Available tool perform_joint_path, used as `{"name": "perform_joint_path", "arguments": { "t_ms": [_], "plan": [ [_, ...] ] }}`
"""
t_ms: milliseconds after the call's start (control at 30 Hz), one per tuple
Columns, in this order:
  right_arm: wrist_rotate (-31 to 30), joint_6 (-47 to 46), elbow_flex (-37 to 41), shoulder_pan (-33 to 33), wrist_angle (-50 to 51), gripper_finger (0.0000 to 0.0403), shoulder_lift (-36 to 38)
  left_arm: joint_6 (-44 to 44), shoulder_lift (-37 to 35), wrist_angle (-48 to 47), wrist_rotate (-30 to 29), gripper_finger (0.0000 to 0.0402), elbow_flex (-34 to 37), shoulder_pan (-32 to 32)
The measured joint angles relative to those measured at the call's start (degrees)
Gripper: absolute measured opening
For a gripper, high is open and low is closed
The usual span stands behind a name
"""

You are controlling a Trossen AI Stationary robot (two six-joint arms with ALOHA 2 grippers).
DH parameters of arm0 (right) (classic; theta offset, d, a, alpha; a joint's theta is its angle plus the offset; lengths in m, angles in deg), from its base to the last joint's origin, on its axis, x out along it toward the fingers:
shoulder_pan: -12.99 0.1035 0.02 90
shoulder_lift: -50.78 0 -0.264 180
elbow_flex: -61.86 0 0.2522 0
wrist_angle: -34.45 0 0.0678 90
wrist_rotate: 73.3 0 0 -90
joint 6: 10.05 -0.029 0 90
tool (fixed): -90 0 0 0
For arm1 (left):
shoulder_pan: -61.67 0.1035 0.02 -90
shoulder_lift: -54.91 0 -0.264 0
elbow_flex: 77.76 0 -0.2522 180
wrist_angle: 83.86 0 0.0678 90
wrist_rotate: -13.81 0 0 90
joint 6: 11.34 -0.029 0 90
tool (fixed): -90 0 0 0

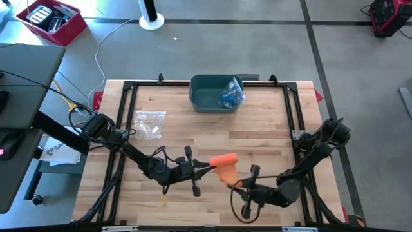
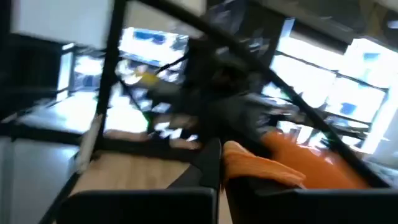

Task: Roll bandage
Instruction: Roll the orange bandage

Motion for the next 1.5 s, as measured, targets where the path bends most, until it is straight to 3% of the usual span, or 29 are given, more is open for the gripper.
{"name": "perform_joint_path", "arguments": {
  "t_ms": [133,267,433,667,733,867,1000,1233,1400,1500],
  "plan": [
    [-5.1,5.1,0.0,0.3,-10.5,0.0001,0.0,2.1,0.0,-3.1,5.0,0.001,0.0,0.1],
    [-3.4,3.5,0.0,-1.6,-16.3,0.0001,0.0,3.8,-0.1,-3.0,7.3,0.001,0.0,0.1],
    [1.1,-3.6,0.0,-5.3,-15.7,0.0001,0.0,7.1,0.3,-3.2,7.2,0.001,0.0,0.2],
    [1.5,-7.5,0.0,-9.0,-12.6,0.0,0.0,9.3,0.4,-3.9,7.3,0.001,0.1,0.6],
    [0.2,-6.9,0.0,-9.3,-11.2,0.0,0.0,9.3,0.4,-4.2,7.7,0.001,0.1,0.6],
    [-8.3,-4.3,0.0,-8.0,-10.5,0.0,0.0,9.3,0.5,-4.5,10.8,0.001,0.2,0.0],
    [-8.2,-3.3,0.0,-6.6,-10.0,0.0005,0.0,9.7,0.5,-4.6,13.1,0.001,0.2,-0.5],
    [-4.3,-11.2,0.0,-7.8,-1.1,0.0094,0.0,13.3,0.6,-8.9,13.7,0.001,0.2,0.7],
    [7.4,-23.6,0.0,-10.4,13.8,0.0156,0.0,21.0,3.5,-12.3,14.4,0.001,0.2,1.6],
    [9.6,-26.2,0.0,-10.7,22.8,0.0165,0.0,24.0,6.1,-12.5,14.7,0.001,0.2,2.1]
  ]
}}
